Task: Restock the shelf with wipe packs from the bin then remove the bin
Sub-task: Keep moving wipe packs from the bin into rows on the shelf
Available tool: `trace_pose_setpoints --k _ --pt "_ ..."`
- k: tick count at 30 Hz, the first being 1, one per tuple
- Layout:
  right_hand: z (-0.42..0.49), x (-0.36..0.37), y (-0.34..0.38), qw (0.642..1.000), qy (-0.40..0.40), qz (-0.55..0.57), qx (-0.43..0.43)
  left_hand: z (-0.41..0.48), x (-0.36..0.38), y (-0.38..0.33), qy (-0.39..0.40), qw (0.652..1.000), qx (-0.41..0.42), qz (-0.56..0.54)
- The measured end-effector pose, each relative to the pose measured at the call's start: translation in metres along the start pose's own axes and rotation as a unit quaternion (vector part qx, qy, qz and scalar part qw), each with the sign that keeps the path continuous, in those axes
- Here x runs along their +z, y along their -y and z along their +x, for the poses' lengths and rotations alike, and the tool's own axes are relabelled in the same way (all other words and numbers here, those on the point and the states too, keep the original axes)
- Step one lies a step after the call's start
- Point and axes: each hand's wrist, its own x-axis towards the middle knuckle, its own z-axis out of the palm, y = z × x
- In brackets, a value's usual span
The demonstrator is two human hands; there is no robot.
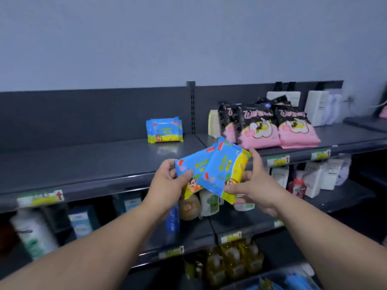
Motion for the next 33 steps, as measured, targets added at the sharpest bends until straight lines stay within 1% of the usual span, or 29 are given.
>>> trace_pose_setpoints --k 3,6,9,13,17,19,23,26,28,30,33 --pt "0.02 0.044 0.024 1.0 -0.008 0.006 -0.019 0.015 -0.042 -0.027 0.01 1.0 0.017 0.003" --pt "0.048 0.091 0.042 0.998 -0.02 0.048 -0.023 0.038 -0.087 -0.05 0.02 0.999 0.031 0.012" --pt "0.074 0.131 0.055 0.995 -0.044 0.082 -0.022 0.061 -0.125 -0.063 0.03 0.999 0.028 0.029" --pt "0.104 0.161 0.058 0.993 -0.073 0.09 -0.01 0.087 -0.158 -0.069 0.042 0.998 0.01 0.042" --pt "0.129 0.164 0.061 0.993 -0.069 0.092 0.014 0.114 -0.178 -0.066 0.042 0.998 -0.019 0.043" --pt "0.142 0.157 0.06 0.994 -0.089 0.06 0.035 0.127 -0.183 -0.061 0.034 0.997 -0.034 0.06" --pt "0.17 0.14 0.058 0.989 -0.135 -0.053 0.029 0.157 -0.18 -0.047 0.022 0.993 -0.048 0.102" --pt "0.196 0.127 0.057 0.989 -0.142 -0.044 0.029 0.179 -0.17 -0.039 0.014 0.988 -0.044 0.146" --pt "0.213 0.118 0.059 0.992 -0.12 -0.01 0.046 0.196 -0.162 -0.035 0.007 0.985 -0.043 0.164" --pt "0.228 0.11 0.06 0.994 -0.081 0.01 0.072 0.214 -0.156 -0.031 0.002 0.983 -0.047 0.179" --pt "0.252 0.097 0.058 0.993 -0.031 -0.002 0.113 0.24 -0.151 -0.021 -0.003 0.977 -0.06 0.205"
